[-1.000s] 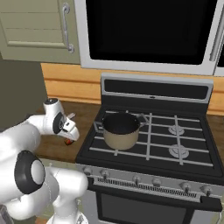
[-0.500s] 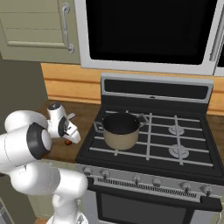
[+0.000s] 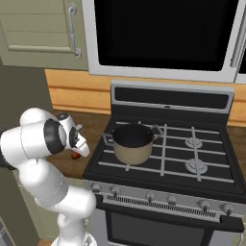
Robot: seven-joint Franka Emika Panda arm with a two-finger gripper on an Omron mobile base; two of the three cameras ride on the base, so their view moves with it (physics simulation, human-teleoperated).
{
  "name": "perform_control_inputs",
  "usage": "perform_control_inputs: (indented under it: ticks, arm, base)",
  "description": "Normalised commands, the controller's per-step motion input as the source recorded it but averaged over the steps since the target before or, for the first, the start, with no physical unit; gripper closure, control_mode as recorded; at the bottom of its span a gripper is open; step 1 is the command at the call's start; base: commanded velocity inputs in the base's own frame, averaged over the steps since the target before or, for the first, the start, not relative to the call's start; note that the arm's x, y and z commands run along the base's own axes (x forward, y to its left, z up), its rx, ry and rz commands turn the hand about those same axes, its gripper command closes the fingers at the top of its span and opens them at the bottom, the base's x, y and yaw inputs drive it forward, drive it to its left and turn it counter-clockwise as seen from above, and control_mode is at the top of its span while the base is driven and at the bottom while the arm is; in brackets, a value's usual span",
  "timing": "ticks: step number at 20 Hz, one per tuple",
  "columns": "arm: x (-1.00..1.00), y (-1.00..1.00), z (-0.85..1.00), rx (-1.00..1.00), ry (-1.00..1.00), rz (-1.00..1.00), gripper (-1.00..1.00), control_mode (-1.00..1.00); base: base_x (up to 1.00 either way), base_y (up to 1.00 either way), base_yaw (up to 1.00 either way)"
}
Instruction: Put the squash and bell pepper in the pot. Retrieve the spatula and lightly stir the vegetables in the pot.
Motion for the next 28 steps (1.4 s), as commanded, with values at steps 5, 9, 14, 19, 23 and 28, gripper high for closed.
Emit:
perform_control_inputs:
  ticks: [5, 9, 14, 19, 23, 28]
  arm:
    - [-0.01, 0.00, -0.09, 0.00, 0.00, -0.05, 1.00, -1.00]
    - [-0.49, -0.21, 0.17, 0.02, -0.03, -0.07, 1.00, -1.00]
    - [-0.91, -0.55, 0.96, 0.14, -0.18, -0.02, 1.00, -1.00]
    - [-0.66, -0.51, 1.00, 0.16, -0.14, 0.00, 1.00, -1.00]
    - [-0.64, -0.52, 1.00, 0.08, -0.11, 0.00, 1.00, -1.00]
    - [-0.35, -0.75, 1.00, 0.03, -0.06, 0.00, 1.00, -1.00]
  base:
    - [0.00, 0.00, 0.00]
    - [0.00, 0.00, 0.00]
    - [0.00, 0.00, 0.00]
    - [0.00, 0.00, 0.00]
    - [0.00, 0.00, 0.00]
    - [0.00, 0.00, 0.00]
